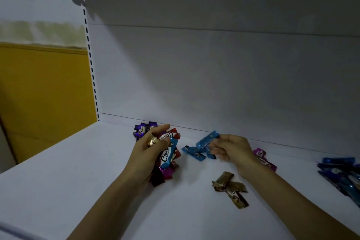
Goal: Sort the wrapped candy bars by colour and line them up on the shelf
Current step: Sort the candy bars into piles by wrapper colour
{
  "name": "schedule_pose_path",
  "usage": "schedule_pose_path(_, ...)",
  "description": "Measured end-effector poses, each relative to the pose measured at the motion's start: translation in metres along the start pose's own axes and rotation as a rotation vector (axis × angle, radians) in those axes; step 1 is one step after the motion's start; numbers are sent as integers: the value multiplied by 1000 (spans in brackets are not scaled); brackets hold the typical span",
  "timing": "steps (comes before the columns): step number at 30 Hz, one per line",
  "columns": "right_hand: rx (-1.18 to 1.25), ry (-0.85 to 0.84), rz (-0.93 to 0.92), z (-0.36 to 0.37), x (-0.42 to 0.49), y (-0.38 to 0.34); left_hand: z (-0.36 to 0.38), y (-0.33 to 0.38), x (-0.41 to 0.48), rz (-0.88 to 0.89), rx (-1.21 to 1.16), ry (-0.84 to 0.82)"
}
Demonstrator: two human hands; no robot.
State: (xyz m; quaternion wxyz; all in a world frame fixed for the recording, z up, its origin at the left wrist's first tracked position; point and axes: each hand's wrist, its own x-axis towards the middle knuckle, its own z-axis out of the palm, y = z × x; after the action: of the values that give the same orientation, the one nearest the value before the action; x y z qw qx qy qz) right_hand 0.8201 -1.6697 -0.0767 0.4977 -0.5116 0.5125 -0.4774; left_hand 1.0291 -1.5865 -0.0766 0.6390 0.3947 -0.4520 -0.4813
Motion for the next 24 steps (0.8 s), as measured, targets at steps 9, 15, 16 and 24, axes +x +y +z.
schedule_pose_path(9, -166, -144, -166, 20, -32, -11, 0, -9, 1, 59, 71, -42)
schedule_pose_path(15, -168, -431, -147, 50, -67, -13, 0, -12, 0, 172, 140, -41)
schedule_pose_path(16, -170, -434, -157, 53, -69, -12, 0, -12, -1, 185, 144, -37)
schedule_pose_path(24, -15, -225, -203, 48, -60, -11, 3, -12, 0, 154, 91, 20)
